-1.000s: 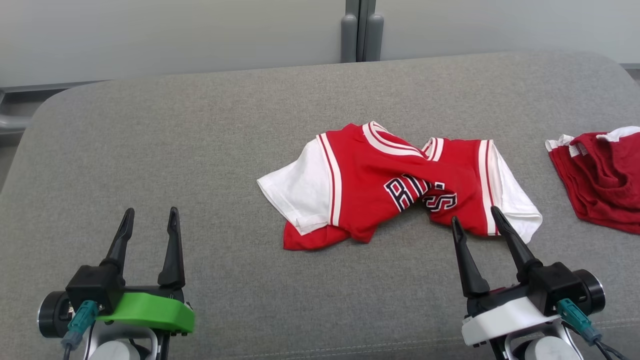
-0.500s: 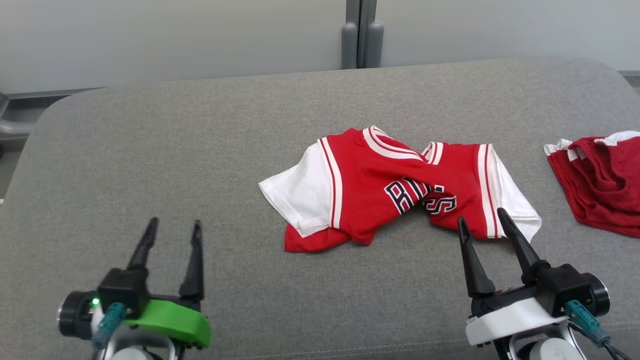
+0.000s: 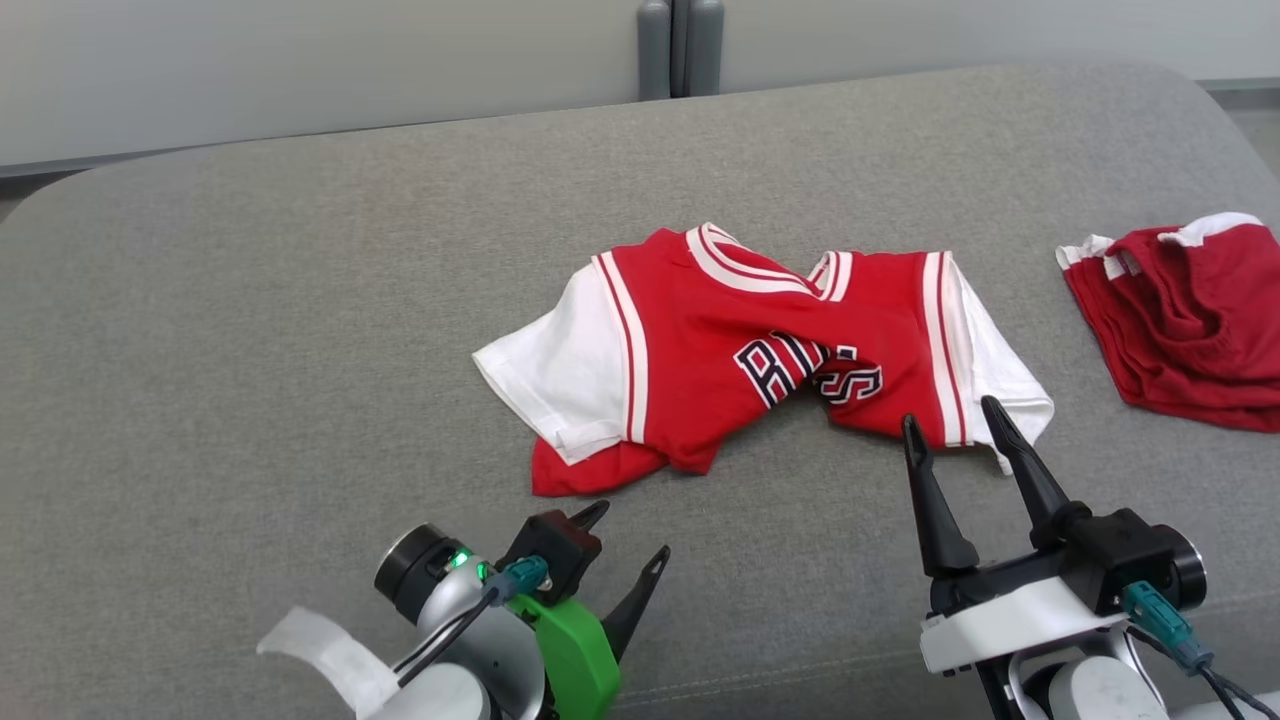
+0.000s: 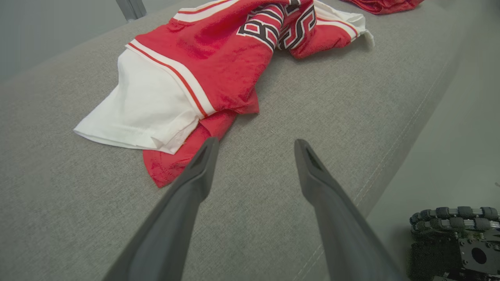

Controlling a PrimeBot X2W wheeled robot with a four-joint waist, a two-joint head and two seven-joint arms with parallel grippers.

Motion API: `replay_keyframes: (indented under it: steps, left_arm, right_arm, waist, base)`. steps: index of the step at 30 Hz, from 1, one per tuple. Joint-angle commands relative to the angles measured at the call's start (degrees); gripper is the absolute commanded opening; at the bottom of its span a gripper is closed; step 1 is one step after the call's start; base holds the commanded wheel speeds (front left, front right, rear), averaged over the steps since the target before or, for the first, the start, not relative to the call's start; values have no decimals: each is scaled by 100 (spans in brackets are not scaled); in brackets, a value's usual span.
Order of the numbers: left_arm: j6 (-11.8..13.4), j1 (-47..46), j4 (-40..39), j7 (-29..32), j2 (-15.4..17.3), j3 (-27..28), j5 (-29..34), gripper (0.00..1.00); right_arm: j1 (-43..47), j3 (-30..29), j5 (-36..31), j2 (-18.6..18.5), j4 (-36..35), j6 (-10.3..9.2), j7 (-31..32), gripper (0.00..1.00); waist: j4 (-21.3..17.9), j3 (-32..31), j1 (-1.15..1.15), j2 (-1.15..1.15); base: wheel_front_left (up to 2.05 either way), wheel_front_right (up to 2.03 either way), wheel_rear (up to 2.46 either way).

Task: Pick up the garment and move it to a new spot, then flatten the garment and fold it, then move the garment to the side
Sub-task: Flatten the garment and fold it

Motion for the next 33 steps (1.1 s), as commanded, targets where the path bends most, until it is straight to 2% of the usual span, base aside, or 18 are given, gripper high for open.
replay_keyframes:
  steps: [1,9,13,24,25,26,27,28,33]
  left_arm:
    - [-47,-159,61,26,-30,-33,-22,100]
    - [-168,-775,774,57,-111,-158,-157,100]
    - [-169,-1049,1186,110,-23,-105,-116,100]
    - [-186,-1596,1870,363,296,-263,37,100]
    - [-193,-1615,1889,451,331,-290,2,97]
    - [-202,-1632,1886,535,369,-322,-42,72]
    - [-205,-1653,1834,597,396,-362,-91,38]
    - [-213,-1690,1751,652,430,-421,-110,0]
    - [-235,-1758,1214,997,622,-734,-335,0]
  right_arm:
    - [-101,-12,28,-11,-2,-9,-22,100]
    - [-262,-58,173,-11,-31,-9,-35,100]
    - [-331,-89,233,-10,-75,-9,-40,100]
    - [-450,-117,308,-9,-151,-9,-42,100]
    - [-448,-121,315,-9,-151,-9,-42,100]
    - [-446,-126,320,-9,-151,-9,-43,100]
    - [-440,-132,320,-9,-153,-9,-43,100]
    - [-431,-142,323,-9,-152,-9,-43,100]
    - [-386,-180,337,-10,-155,-9,-42,100]
  waist:
    - [-240,206,0,0]
    - [-749,652,0,0]
    - [-885,828,0,0]
    - [-922,1021,0,0]
    - [-910,1017,0,0]
    - [-895,1007,0,0]
    - [-882,996,0,0]
    - [-866,982,0,0]
    - [-802,908,0,0]
  base:
    - [0,0,0]
    - [0,0,0]
    - [0,0,0]
    - [0,0,0]
    - [0,0,0]
    - [0,0,0]
    - [0,0,0]
    - [0,0,0]
    - [0,0,0]
